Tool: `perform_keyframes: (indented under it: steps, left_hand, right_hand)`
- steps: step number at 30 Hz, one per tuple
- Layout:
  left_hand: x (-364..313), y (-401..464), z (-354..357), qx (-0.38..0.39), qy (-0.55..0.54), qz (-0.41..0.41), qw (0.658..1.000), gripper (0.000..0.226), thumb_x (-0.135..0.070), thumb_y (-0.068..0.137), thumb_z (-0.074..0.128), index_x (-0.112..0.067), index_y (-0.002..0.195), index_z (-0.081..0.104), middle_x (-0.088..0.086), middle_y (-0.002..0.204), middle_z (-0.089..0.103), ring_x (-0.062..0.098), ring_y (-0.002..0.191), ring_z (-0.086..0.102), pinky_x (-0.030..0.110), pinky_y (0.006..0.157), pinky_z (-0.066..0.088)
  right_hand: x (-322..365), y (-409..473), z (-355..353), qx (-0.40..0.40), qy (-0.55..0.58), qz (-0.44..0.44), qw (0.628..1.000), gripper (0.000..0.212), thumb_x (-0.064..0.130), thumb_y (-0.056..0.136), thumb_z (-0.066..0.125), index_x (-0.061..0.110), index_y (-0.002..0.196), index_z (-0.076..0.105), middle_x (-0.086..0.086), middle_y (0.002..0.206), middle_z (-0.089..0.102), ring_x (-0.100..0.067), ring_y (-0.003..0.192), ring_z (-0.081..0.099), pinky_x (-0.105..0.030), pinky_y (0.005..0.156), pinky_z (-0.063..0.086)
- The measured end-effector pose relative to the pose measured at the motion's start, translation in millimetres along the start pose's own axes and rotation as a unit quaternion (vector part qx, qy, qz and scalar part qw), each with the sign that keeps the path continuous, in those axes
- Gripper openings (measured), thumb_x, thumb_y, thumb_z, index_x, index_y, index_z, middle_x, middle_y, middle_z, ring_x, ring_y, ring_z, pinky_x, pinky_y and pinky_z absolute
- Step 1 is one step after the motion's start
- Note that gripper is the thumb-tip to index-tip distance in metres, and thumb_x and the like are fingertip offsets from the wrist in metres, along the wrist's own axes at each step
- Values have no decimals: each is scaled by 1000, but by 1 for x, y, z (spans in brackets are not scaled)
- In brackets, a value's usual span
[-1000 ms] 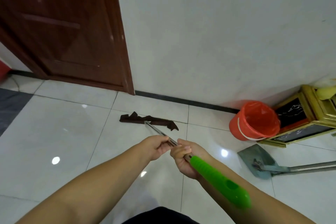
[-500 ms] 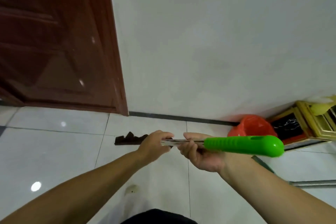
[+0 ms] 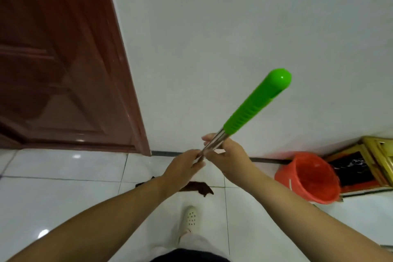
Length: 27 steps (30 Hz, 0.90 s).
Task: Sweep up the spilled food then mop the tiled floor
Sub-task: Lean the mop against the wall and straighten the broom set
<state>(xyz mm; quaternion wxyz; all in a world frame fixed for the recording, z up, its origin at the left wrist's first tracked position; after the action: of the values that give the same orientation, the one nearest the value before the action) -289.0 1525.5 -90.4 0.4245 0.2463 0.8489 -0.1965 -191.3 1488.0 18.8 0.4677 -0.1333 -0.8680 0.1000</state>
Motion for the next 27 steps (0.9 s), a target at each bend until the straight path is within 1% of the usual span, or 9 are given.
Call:
perform_keyframes:
  steps: [2,4,7,10,13,17,19,22,27]
  left_hand:
    - [1,19,-12,-6,-3,-22,1000,8,-30,96,50,-34,90,53,-16,86,58,0,79,55,8,69,40]
    - [4,36,-23,-16,-6,-36,999,23,-28,97,48,-42,79,44,-20,76,51,-3,73,52,3,64,38]
    - [4,57,-37,-27,-16,-42,999,14,-24,98,46,-35,94,53,-15,91,59,2,87,58,2,72,41]
    - [-6,76,-53,-47,-21,-25,998,21,-24,99,43,-21,115,54,-5,108,62,8,102,59,17,89,47]
    - [-13,92,-73,-76,-10,-9,997,32,-33,99,38,-20,125,49,-3,115,62,11,105,59,34,94,49]
    - [-3,113,-90,-85,-8,-11,996,40,-51,95,31,-27,124,43,0,117,62,16,106,60,42,93,50]
    - [10,122,-91,-73,-4,-33,997,41,-55,93,31,-30,123,43,0,117,62,17,107,60,42,93,50]
    - [35,129,-96,-81,8,-76,994,40,-55,87,33,-31,116,48,-11,105,63,12,99,62,34,90,52]
    - [56,136,-99,-65,-1,-92,994,9,-38,98,39,-45,96,44,-31,86,51,-19,80,54,13,76,41]
  right_hand:
    - [12,26,-5,-3,-24,-33,999,17,26,93,56,34,108,57,18,98,61,-2,92,59,-12,76,45]
    - [24,49,-13,-16,-60,-74,995,16,30,95,52,28,110,57,16,96,61,-5,89,59,-17,75,45]
    - [42,75,-24,-35,-89,-125,988,20,34,96,49,24,112,58,12,96,63,-9,87,60,-22,77,47]
    - [59,97,-36,-55,-85,-152,983,21,36,97,48,23,109,58,9,96,66,-10,87,62,-25,77,50]
    - [80,114,-47,-81,-51,-178,979,21,36,96,48,19,102,58,7,89,66,-7,80,61,-24,71,50]
    - [95,137,-46,-97,-44,-187,977,19,36,97,47,20,96,55,11,77,60,0,70,56,-11,58,42]
    - [94,151,-39,-92,-60,-170,979,21,35,97,47,16,98,56,8,76,59,-4,69,56,-17,59,43]
    - [86,166,-21,-70,-82,-132,985,25,35,98,46,13,104,57,1,85,63,-13,76,59,-27,66,46]
    - [79,183,3,-76,-100,-96,987,24,35,99,44,15,103,56,5,84,60,-12,76,57,-26,66,44]
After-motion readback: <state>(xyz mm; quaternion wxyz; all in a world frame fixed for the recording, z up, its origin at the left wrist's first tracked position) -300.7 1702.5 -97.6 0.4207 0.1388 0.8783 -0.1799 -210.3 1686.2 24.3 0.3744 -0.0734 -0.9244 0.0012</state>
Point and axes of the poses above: each hand's wrist, its own y-axis towards the middle knuckle, its own z-axis out of the palm, x = y × z, the point moved 8 cm from there along y, towards the middle knuckle
